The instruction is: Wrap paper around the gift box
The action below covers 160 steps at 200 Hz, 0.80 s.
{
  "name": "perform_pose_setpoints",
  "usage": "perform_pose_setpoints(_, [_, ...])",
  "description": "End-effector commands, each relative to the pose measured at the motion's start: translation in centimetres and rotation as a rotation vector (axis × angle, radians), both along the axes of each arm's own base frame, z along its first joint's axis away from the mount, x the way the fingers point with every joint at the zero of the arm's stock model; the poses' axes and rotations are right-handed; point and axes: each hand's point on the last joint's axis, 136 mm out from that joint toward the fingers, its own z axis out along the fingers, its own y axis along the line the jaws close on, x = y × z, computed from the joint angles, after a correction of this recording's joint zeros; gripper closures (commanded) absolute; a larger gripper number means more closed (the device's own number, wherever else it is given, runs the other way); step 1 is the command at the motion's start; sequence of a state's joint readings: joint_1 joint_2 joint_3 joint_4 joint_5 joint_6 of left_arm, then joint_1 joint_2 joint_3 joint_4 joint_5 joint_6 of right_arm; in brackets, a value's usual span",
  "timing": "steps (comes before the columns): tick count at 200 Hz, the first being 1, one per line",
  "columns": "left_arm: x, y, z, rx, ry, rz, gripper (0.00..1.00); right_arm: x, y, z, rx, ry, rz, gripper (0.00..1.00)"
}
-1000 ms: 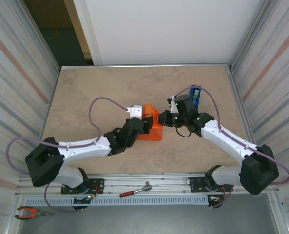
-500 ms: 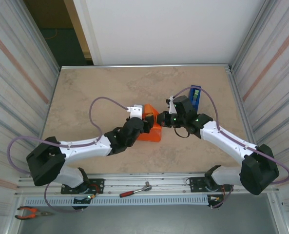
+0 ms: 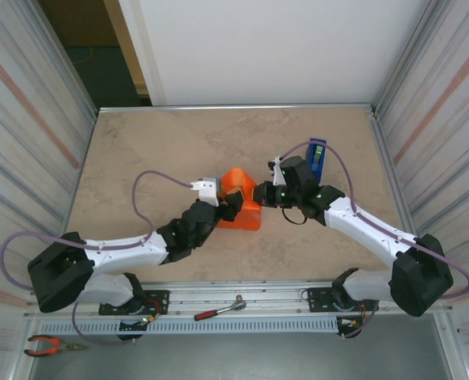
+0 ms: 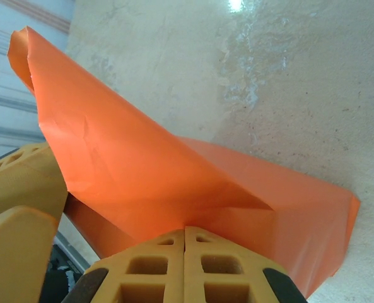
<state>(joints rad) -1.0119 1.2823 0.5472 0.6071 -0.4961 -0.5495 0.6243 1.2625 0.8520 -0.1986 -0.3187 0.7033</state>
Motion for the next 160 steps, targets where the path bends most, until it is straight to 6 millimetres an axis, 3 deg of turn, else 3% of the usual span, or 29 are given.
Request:
perform_pose_setpoints(1, [-0.3, 0.2, -1.9, 0.000, 0.054, -0.042, 0.44, -1.7, -0.6, -3.1, -0.056, 0.102, 0.008, 1.00])
perform_pose_setpoints(104, [0.5, -2.5, -2.6, 0.096, 0.068, -0.101, 0.40, -2.1, -0.9, -3.3, -0.064, 0.109, 0.013, 1.00])
perform_pose_setpoints(160, [1.0, -0.9, -5.5, 0.332, 0.114, 0.051, 0.46, -2.3, -0.8, -3.2, -0.058, 0.106, 0.017, 1.00])
